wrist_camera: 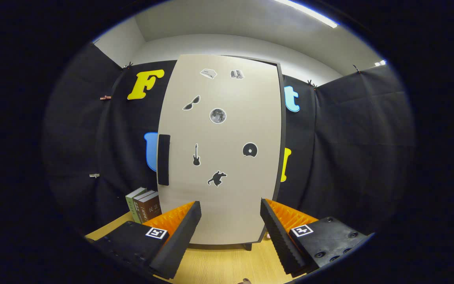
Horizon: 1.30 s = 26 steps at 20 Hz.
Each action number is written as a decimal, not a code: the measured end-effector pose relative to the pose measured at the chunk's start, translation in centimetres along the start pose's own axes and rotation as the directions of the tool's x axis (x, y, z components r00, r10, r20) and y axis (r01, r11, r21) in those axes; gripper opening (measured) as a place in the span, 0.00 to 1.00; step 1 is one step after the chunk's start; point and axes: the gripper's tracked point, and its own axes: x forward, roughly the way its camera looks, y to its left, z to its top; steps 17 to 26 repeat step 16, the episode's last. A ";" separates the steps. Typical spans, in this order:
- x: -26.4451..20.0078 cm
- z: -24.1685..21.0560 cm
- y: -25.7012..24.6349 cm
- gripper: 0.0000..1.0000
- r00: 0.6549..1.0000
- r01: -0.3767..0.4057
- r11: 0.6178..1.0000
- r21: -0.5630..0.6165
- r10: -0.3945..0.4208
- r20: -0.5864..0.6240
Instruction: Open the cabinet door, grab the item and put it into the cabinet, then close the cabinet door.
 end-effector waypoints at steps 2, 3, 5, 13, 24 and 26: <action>0.0 0.1 0.1 0.98 1.000 -0.005 1.000 -0.004 0.005 -0.004; -0.1 0.1 0.4 0.98 1.000 -0.013 1.000 0.001 0.013 -0.006; -0.2 0.3 0.7 0.98 1.000 -0.022 1.000 0.005 0.022 0.000; 0.0 0.1 0.3 0.98 1.000 -0.016 1.000 0.003 0.016 -0.009; 0.0 0.3 0.4 0.98 1.000 -0.016 1.000 0.010 0.016 -0.005; 0.0 0.3 0.4 0.98 1.000 -0.016 1.000 0.010 0.016 -0.005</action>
